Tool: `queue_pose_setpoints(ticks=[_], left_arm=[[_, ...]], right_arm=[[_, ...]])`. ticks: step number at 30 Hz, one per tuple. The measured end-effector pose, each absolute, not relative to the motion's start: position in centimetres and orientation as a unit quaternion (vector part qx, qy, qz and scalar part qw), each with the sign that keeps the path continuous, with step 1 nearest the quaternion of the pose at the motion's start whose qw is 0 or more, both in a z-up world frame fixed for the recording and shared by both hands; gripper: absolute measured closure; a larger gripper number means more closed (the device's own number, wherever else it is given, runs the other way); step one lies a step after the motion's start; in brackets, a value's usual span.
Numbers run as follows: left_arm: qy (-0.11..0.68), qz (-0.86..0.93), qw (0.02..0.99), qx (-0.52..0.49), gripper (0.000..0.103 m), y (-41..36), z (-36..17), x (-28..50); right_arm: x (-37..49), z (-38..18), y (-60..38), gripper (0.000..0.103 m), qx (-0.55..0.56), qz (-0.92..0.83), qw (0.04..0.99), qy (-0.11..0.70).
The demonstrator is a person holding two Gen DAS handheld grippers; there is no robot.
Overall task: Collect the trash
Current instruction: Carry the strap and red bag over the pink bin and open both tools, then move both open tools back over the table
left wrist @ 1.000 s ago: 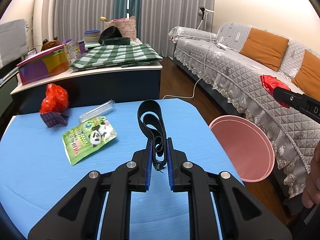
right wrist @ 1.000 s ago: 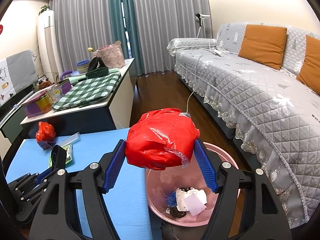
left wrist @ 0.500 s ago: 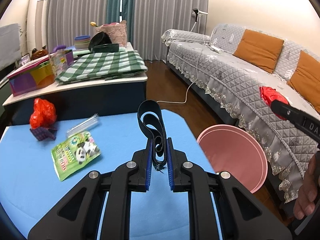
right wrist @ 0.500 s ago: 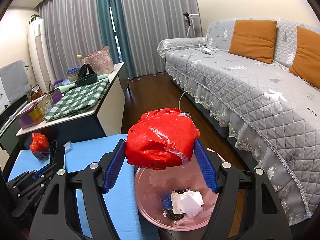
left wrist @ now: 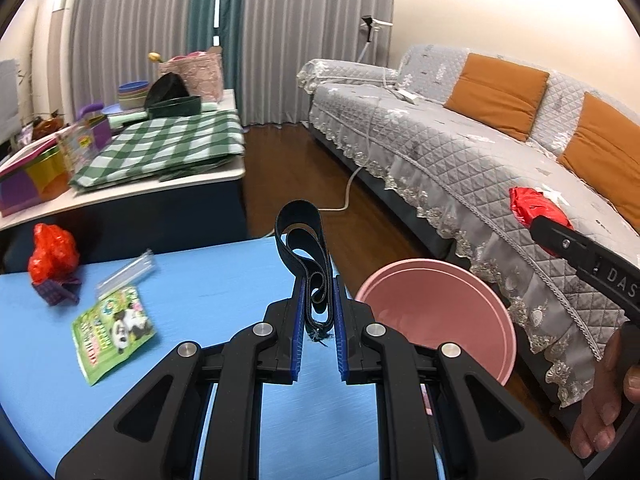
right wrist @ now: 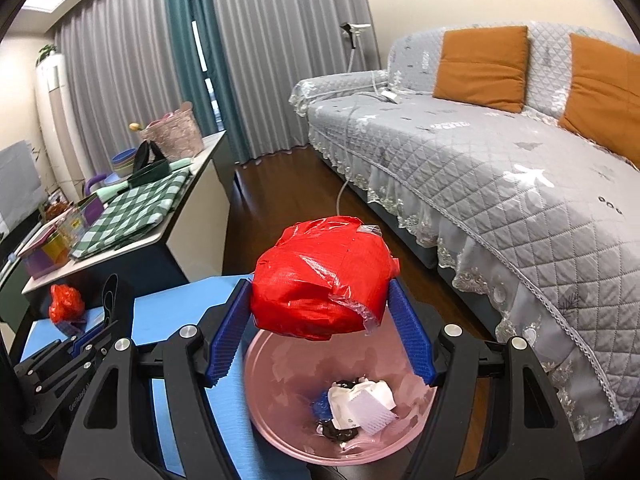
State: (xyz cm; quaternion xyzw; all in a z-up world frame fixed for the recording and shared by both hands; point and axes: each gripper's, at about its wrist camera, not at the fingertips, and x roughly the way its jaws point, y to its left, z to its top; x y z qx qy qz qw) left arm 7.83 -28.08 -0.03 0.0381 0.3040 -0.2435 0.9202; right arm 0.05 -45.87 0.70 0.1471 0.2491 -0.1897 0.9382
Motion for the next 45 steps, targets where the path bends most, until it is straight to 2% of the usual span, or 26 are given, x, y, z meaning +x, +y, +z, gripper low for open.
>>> queue_pose_setpoints(ticks=[25, 26, 28, 30, 45], left_arm=[[0.323, -0.339, 0.882, 0.054, 0.09, -35.5, -2.9, 8.6], [0.325, -0.344, 0.879, 0.055, 0.089, -35.7, -3.0, 8.7], [0.335, -0.355, 0.871, 0.06, 0.079, -36.4, -3.5, 8.7], [0.342, -0.358, 0.866, 0.066, 0.059, -36.7, -3.9, 8.7], [0.339, -0.337, 0.876, 0.06, 0.059, -32.4, -2.8, 6.5]], right_arm=[[0.9, -1.6, -49.1, 0.034, 0.164, -0.237, 0.915, 0.281], [0.9, -1.6, -49.2, 0.033, 0.163, -0.239, 0.915, 0.282], [0.9, -1.8, -49.3, 0.032, 0.162, -0.245, 0.912, 0.285], [0.8, -1.8, -49.6, 0.02, 0.161, -0.253, 0.91, 0.287], [0.7, -0.9, -48.1, 0.019, 0.153, -0.24, 0.918, 0.278]])
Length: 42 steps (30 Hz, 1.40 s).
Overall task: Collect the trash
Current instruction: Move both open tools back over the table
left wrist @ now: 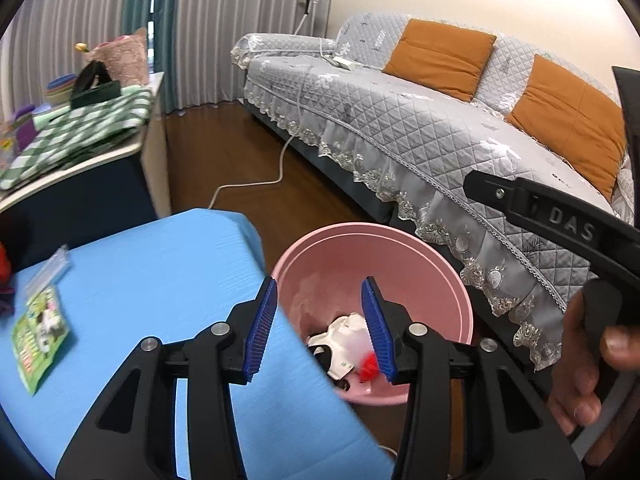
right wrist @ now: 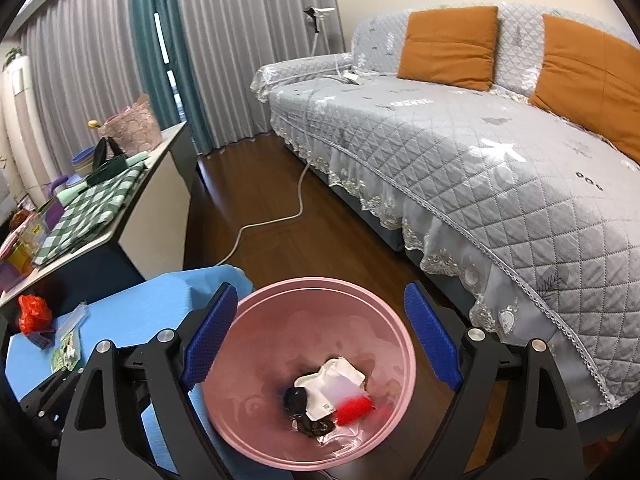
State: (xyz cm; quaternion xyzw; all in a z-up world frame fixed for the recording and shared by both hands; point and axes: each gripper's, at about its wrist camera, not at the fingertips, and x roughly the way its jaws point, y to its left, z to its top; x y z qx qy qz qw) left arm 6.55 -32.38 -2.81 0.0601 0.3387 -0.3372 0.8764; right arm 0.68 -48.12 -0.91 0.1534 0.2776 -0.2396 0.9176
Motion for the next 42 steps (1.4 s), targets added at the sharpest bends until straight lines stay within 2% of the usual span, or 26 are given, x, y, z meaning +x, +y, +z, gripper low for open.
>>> queue_pose_setpoints(ticks=[4, 7, 12, 15, 22, 24, 29, 42], left_arm=[[0.335, -0.322, 0.884, 0.055, 0.06, -29.3, -2.0, 6.1], [0.331, -0.308, 0.891, 0.048, 0.06, -26.9, -1.4, 6.0], [0.319, -0.278, 0.905, 0.036, 0.06, -22.0, -0.2, 6.3], [0.312, -0.255, 0.915, 0.021, 0.06, -18.9, 0.2, 6.6], [0.301, -0.187, 0.935, -0.008, 0.062, -12.4, -0.6, 7.0], [0.3, -0.169, 0.939, -0.01, 0.065, -10.9, -0.8, 7.5], [0.295, -0.135, 0.946, -0.019, 0.065, -8.1, -1.0, 8.6], [0.292, -0.071, 0.953, -0.026, 0.066, -3.5, -2.7, 12.0]], right_arm=[[0.9, -0.4, -46.4, 0.025, 0.146, -0.222, 0.925, 0.273], [1.3, -0.1, -44.6, 0.033, 0.143, -0.2, 0.931, 0.27], [2.0, 0.4, -40.8, 0.054, 0.132, -0.151, 0.944, 0.26], [2.4, 0.8, -38.9, 0.06, 0.133, -0.124, 0.951, 0.251], [3.8, 0.5, -34.4, 0.064, 0.131, -0.057, 0.96, 0.24], [4.3, 0.3, -33.4, 0.068, 0.135, -0.039, 0.96, 0.241], [6.0, -0.7, -30.7, 0.074, 0.138, -0.004, 0.957, 0.255], [10.5, -3.7, -25.2, 0.073, 0.119, 0.06, 0.946, 0.296]])
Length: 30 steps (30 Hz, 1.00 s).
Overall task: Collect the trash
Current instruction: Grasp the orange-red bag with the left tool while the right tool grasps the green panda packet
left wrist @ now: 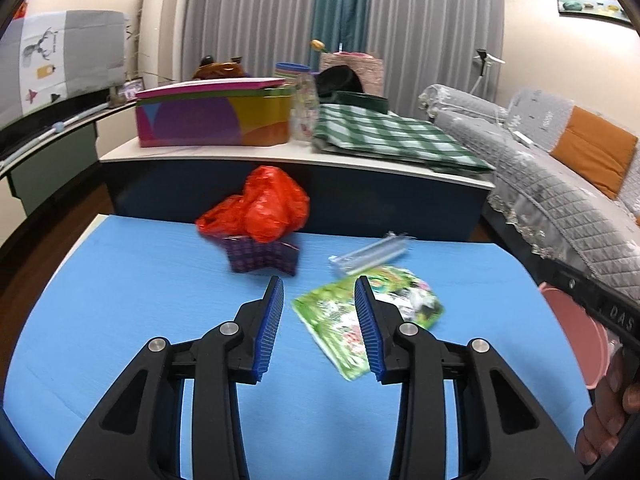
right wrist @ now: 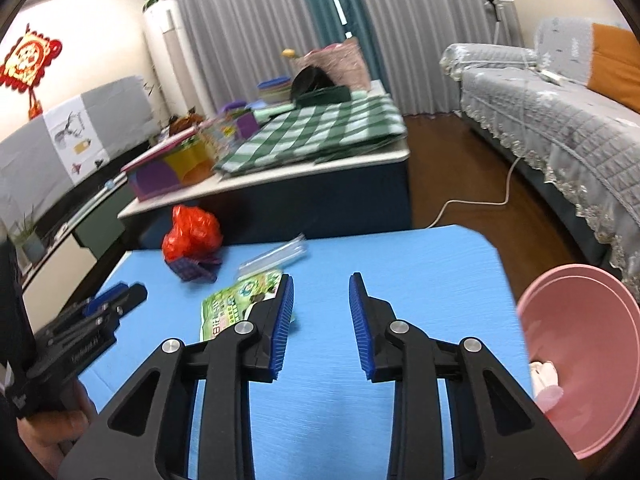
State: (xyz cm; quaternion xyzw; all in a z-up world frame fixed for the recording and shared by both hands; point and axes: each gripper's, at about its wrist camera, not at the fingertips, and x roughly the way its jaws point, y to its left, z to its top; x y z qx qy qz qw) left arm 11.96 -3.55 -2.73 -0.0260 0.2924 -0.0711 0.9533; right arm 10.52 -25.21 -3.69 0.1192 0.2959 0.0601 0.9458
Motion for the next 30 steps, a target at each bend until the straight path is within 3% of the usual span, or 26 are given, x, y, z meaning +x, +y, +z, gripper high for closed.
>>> queue_pose_setpoints(ticks=[8, 15, 17, 21, 30], left_arm=[[0.275, -0.037, 0.96, -0.039, 0.066, -1.7, -2.8, 14.7], [0.262, -0.026, 0.964, -0.042, 0.066, -1.4, -2.7, 17.5], [0.263, -0.03, 0.964, -0.04, 0.065, -1.6, -2.8, 18.2], [0.262, -0.029, 0.964, -0.033, 0.051, -2.0, -3.0, 19.7], [0.303, -0.001, 0.952, -0.045, 0.051, -1.2, -3.9, 22.9]], right_arm=[[12.9, -6.3, -23.8, 0.072, 0.133, 0.078, 0.934, 0.323], [14.8, -7.7, -22.4, 0.051, 0.127, 0.093, 0.928, 0.338], [15.5, -7.9, -22.1, 0.05, 0.126, 0.1, 0.925, 0.343], [16.8, -8.7, -21.5, 0.049, 0.12, 0.108, 0.921, 0.356], [18.7, -10.1, -20.3, 0.049, 0.102, 0.12, 0.907, 0.391]])
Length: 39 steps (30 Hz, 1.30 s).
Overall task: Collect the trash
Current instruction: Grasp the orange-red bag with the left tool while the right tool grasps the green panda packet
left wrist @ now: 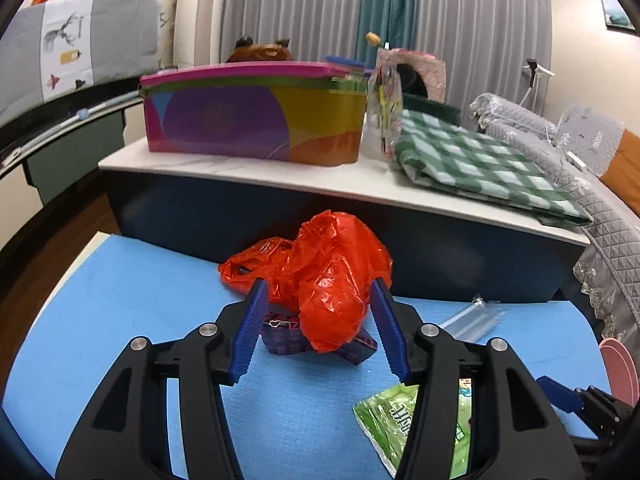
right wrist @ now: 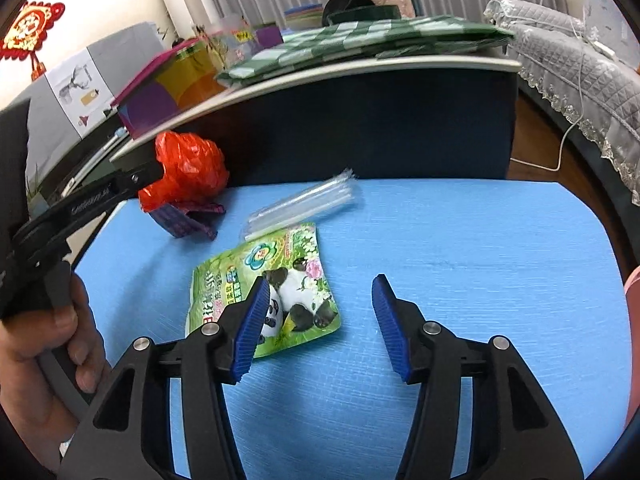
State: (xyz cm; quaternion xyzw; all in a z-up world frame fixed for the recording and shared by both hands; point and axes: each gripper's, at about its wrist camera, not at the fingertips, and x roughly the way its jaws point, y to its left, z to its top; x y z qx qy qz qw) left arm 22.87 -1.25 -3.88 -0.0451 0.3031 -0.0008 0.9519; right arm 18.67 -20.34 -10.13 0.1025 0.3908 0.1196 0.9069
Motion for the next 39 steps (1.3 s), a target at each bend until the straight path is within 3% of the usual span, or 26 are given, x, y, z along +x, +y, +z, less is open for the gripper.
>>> queue_pose_setpoints(ticks=[4, 8, 15, 21, 39], left_arm=[[0.31, -0.003, 0.949, -0.047, 0.053, -1.3, -3.9, 23.3], [0.32, -0.009, 0.946, -0.048, 0.073, -1.6, -4.2, 23.4], [0.326, -0.012, 0.944, -0.054, 0.084, -1.6, -3.8, 23.2], [0.317, -0.013, 0.946, -0.058, 0.089, -1.6, -2.3, 21.8], [0.29, -0.058, 0.955, -0.04, 0.091, -3.8, 2.0, 13.0]], right_arm=[[19.1, -10.4, -19.9, 0.056, 0.095, 0.122, 0.901, 0.404], [19.1, -10.5, -19.5, 0.072, 0.089, 0.132, 0.898, 0.409], [18.3, -10.0, -19.2, 0.093, 0.079, 0.15, 0.902, 0.398], [16.6, -7.9, -19.6, 0.098, 0.08, 0.163, 0.912, 0.369], [8.3, -1.9, -23.9, 0.103, 0.072, 0.098, 0.942, 0.314]])
